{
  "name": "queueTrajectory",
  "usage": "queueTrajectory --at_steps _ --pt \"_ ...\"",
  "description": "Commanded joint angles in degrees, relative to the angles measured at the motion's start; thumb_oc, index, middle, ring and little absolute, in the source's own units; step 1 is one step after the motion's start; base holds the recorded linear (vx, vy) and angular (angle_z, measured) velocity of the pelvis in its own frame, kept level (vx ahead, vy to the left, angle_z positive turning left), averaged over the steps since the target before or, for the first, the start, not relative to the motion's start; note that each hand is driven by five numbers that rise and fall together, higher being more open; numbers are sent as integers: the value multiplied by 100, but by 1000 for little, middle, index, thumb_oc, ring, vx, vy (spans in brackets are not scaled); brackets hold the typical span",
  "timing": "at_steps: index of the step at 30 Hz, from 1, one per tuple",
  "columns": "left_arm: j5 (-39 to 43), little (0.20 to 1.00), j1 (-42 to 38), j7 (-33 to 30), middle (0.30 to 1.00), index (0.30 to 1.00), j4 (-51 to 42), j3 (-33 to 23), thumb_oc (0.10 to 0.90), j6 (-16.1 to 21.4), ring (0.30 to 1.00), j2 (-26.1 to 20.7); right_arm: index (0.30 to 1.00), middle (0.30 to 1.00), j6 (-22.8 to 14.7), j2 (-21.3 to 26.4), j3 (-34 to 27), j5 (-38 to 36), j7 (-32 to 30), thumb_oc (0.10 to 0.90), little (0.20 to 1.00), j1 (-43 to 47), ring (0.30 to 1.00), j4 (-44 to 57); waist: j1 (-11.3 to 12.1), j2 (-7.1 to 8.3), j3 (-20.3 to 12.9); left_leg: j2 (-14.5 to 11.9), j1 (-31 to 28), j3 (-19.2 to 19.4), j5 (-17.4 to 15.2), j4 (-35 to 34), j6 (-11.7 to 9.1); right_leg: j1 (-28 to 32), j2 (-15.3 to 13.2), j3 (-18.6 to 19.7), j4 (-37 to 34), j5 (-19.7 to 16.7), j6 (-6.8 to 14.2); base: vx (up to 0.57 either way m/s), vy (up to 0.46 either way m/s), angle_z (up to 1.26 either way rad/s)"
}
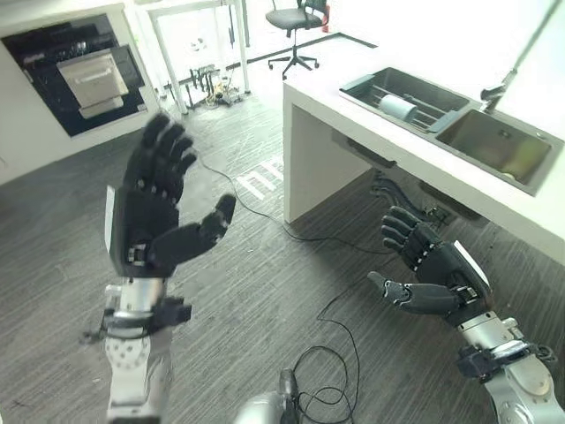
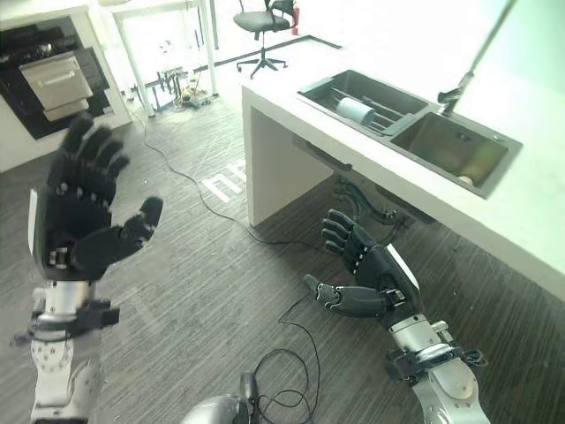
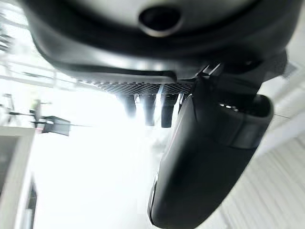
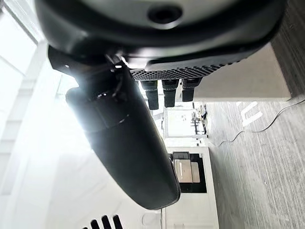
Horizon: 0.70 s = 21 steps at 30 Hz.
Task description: Place the dishes in the dishwasher.
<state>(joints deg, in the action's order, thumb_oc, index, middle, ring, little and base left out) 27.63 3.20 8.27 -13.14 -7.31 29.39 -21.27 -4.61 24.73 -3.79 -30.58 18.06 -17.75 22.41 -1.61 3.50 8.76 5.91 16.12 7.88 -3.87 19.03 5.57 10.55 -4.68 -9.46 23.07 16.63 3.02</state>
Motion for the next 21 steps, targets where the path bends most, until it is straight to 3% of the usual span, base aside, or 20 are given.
queueTrajectory --at_steps 1,2,3,6,9,14,17,20,21 --pt "-482 900 342 -9 900 900 -656 37 800 487 900 -403 900 900 -770 -234 -106 -130 -80 800 900 871 900 47 257 -203 -267 -510 -709 -423 -655 -184 -291 -1037 65 -276 216 -1802 496 305 179 32" --pt "-708 900 320 -223 900 900 -710 -15 800 478 900 -519 900 900 -701 -195 -40 -141 -49 800 900 971 900 33 291 -233 -251 -673 -815 -197 -736 -184 -364 -1239 -59 -757 -256 -1590 403 288 80 7" --pt "-724 900 279 -288 900 900 -710 -38 800 448 900 -569 900 900 -674 -151 -41 -185 -58 800 900 1018 900 17 303 -229 -243 -739 -856 -111 -767 -184 -403 -1231 -94 -945 -587 -1566 390 233 -47 -57" --pt "-691 900 238 -416 900 900 -715 -131 800 378 900 -641 900 900 -660 -40 -85 -330 -41 800 900 1096 900 -29 321 -67 -165 -690 -1157 148 -1071 -184 -471 -1730 -493 -1175 -588 -1263 507 201 -117 -92" --pt "-775 900 307 -506 900 900 -835 -149 800 326 900 -578 900 900 -758 -50 -58 -381 -39 800 900 1153 900 -22 239 9 -130 -640 -1543 383 -1369 -184 -453 -2508 -933 -1305 -588 -1758 703 281 -210 -76" --pt "-547 900 180 -594 900 900 -852 15 800 319 900 -508 900 900 -862 -12 16 -323 -328 800 900 1215 900 -1 78 59 -277 -483 -1761 372 -1571 -184 -331 -2692 -736 -1031 -588 -1745 678 237 -258 -10" --pt "-564 900 76 -797 900 900 -848 58 800 396 900 -450 900 900 -775 98 -34 -203 -479 800 900 1297 900 15 -39 -39 -437 -584 -2056 408 -1569 -184 -448 -2555 -533 -974 -588 -1560 489 317 -370 22" --pt "-659 900 3 -868 900 900 -846 115 800 480 900 -423 900 900 -742 178 -146 -212 -436 800 900 1257 900 111 -116 -101 -478 -702 -2171 465 -1293 -184 -590 -2476 -410 -950 -588 -1428 366 203 -265 -7" --pt "-712 900 -14 -899 900 900 -870 125 800 532 900 -426 900 900 -760 214 -188 -163 -431 800 900 1244 900 149 -132 -125 -496 -773 -2225 490 -1039 -184 -678 -2418 -356 -952 -588 -1349 297 214 -291 -29"
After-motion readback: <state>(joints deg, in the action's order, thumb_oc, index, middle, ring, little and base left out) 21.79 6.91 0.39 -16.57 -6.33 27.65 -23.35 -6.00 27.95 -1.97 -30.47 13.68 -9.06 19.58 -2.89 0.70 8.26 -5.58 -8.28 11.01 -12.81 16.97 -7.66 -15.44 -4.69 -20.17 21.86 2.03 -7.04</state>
